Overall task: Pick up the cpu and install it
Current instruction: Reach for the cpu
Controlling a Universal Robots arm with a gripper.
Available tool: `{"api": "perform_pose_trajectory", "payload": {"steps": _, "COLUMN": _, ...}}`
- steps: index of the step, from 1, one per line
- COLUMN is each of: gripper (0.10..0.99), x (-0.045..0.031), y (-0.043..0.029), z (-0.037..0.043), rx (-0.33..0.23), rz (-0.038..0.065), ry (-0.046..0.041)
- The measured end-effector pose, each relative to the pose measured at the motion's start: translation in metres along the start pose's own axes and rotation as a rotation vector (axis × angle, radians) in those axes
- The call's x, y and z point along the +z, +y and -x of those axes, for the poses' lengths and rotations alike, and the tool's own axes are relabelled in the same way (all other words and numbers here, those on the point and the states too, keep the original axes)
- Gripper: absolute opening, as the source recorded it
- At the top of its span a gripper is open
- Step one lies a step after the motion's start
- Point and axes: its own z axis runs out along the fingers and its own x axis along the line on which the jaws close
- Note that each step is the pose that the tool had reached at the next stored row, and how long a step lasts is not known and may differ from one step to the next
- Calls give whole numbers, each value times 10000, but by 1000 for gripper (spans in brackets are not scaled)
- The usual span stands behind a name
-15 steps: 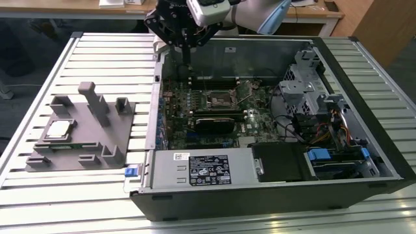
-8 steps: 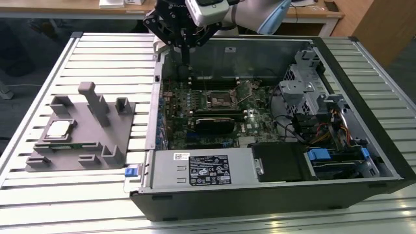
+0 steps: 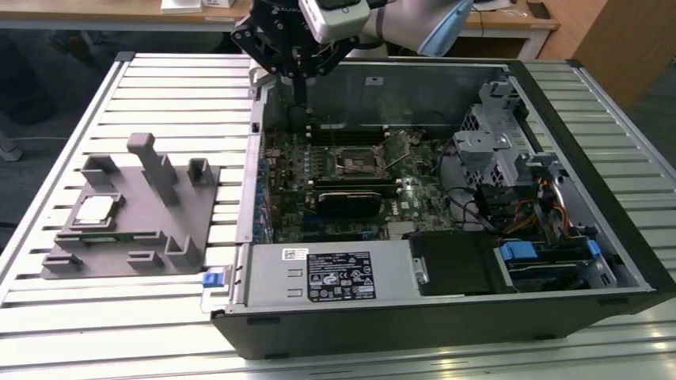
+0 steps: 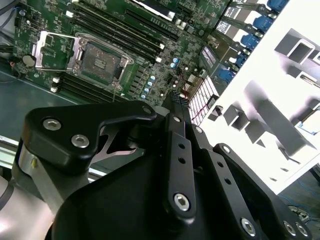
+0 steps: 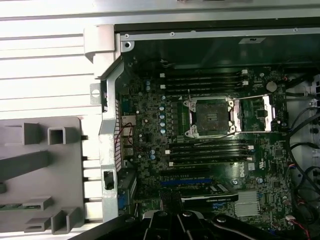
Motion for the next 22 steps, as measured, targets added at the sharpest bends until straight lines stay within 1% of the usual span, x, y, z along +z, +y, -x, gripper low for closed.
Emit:
{"api": "perform_pose_trajectory", "payload": {"steps": 4, "gripper": 106, "x": 3, "y": -2, "z": -19, "rx": 0, "rz": 0, "ry": 0}}
{"api": "perform_pose_trajectory", "payload": {"steps": 22, "gripper": 106, "x": 8, "y": -5, "z": -54, "rx": 0, "rz": 1, "ry": 0}}
